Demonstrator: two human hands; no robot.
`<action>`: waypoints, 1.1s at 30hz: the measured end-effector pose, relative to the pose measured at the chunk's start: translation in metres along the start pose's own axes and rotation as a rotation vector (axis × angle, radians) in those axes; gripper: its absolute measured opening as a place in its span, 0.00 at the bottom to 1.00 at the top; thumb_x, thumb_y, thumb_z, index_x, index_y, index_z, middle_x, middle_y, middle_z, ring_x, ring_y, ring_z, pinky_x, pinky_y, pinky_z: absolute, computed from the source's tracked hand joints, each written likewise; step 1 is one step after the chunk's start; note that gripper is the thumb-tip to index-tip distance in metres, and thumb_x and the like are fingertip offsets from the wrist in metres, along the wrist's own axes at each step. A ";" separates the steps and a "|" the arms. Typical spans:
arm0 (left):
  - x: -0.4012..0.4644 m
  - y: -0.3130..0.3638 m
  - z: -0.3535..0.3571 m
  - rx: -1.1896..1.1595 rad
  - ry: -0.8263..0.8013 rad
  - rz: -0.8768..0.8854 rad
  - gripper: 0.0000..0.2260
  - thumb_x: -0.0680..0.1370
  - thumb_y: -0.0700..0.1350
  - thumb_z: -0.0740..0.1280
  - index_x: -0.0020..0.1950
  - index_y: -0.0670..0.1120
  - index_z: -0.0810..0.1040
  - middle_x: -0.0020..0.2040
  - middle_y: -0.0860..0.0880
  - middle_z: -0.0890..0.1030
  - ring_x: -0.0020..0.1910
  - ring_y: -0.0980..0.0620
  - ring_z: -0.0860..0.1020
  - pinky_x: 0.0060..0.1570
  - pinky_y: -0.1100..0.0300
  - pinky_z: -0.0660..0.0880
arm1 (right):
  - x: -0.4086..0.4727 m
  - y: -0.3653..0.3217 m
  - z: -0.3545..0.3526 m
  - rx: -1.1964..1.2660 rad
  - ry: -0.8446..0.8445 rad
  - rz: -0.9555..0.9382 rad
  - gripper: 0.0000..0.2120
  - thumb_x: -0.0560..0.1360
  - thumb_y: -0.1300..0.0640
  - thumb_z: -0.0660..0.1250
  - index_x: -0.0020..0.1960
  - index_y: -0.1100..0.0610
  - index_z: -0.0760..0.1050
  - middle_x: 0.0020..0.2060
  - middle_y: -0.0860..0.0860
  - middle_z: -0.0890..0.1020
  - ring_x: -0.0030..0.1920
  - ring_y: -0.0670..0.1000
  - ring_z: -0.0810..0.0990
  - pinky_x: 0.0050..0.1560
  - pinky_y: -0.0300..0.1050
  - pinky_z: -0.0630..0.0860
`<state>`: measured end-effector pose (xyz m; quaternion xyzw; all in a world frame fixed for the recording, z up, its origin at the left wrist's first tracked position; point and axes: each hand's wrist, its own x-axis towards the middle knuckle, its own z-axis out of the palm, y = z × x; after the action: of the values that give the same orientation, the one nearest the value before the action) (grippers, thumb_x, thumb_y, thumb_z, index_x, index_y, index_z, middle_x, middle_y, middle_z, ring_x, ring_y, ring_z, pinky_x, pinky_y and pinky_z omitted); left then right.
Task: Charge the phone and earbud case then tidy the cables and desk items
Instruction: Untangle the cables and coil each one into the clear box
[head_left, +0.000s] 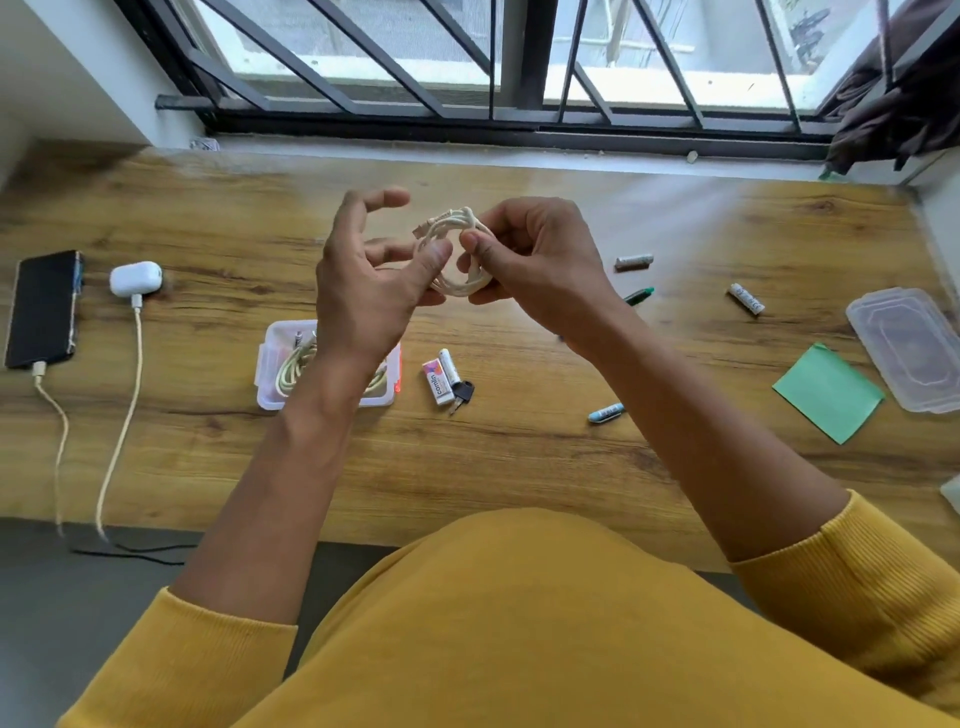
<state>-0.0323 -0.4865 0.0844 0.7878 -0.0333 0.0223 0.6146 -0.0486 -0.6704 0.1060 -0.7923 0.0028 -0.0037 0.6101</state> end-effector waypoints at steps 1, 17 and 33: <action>-0.002 -0.002 -0.003 0.050 0.066 0.042 0.22 0.77 0.49 0.79 0.67 0.48 0.77 0.53 0.41 0.86 0.44 0.50 0.89 0.38 0.52 0.86 | 0.001 -0.001 0.006 0.006 -0.004 0.001 0.07 0.81 0.62 0.72 0.53 0.67 0.82 0.42 0.59 0.87 0.41 0.57 0.89 0.44 0.57 0.87; 0.007 -0.035 -0.081 0.163 -0.006 0.033 0.08 0.78 0.50 0.78 0.54 0.50 0.89 0.43 0.52 0.89 0.43 0.48 0.87 0.46 0.43 0.85 | 0.013 -0.015 0.085 0.016 -0.195 -0.001 0.09 0.81 0.65 0.71 0.52 0.72 0.81 0.43 0.68 0.86 0.44 0.64 0.88 0.47 0.64 0.86; 0.006 -0.090 -0.155 0.053 -0.268 -0.143 0.10 0.78 0.50 0.78 0.51 0.44 0.88 0.45 0.42 0.88 0.42 0.46 0.87 0.47 0.49 0.85 | 0.022 -0.001 0.151 -0.017 -0.320 0.154 0.10 0.82 0.64 0.70 0.57 0.72 0.77 0.46 0.71 0.84 0.45 0.70 0.86 0.48 0.67 0.85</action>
<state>-0.0183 -0.3144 0.0360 0.8001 -0.0583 -0.1258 0.5836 -0.0256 -0.5248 0.0684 -0.7852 -0.0337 0.1694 0.5947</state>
